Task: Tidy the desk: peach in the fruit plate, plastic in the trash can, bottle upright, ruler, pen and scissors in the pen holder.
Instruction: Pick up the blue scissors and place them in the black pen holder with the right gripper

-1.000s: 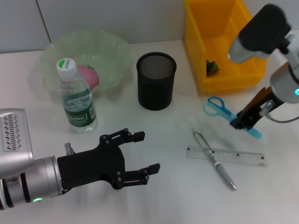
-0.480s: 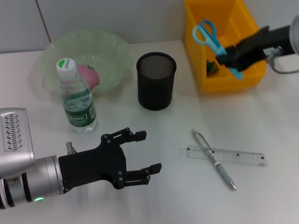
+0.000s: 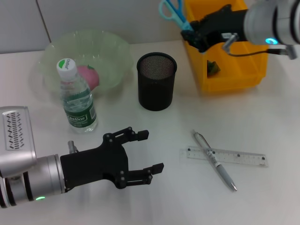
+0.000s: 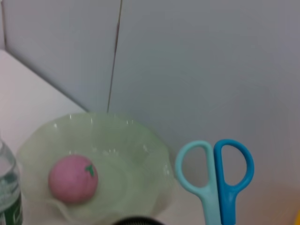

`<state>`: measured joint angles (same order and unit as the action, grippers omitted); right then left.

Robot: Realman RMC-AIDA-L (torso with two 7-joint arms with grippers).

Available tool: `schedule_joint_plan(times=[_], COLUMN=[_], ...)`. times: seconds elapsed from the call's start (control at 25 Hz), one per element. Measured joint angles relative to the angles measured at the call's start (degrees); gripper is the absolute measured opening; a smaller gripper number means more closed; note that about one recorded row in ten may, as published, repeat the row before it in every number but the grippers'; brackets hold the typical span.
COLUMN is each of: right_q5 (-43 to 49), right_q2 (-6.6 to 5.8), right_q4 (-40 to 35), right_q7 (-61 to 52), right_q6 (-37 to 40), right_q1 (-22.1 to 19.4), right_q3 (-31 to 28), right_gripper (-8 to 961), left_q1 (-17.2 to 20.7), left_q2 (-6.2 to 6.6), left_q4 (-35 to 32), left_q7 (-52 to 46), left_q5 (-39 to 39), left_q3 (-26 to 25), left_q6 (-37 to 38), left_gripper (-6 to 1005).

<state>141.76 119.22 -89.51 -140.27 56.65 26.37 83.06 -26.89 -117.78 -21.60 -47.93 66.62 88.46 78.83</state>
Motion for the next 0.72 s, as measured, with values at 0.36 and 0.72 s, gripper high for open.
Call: schedule_joint_plan(times=[0.36, 0.72], right_q5=[-1.6, -9.1], right_q2=[0.04, 0.04], right_q4=[8.8, 19.0], right_q7=[0.1, 5.8], right_q6=[-16.4, -32.4], right_q1=[0.7, 1.1], right_q3=[8.8, 18.0], right_gripper=[213, 212], left_q1=[-0.3, -0.3], left_q2=[-0.05, -0.08], left_q4=[0.0, 0.2], left_q7=[-0.1, 0.2], left_q5=[0.0, 0.1], left_q3=[0.2, 0.1], left_q6=[-0.4, -0.4], left_gripper=[849, 849])
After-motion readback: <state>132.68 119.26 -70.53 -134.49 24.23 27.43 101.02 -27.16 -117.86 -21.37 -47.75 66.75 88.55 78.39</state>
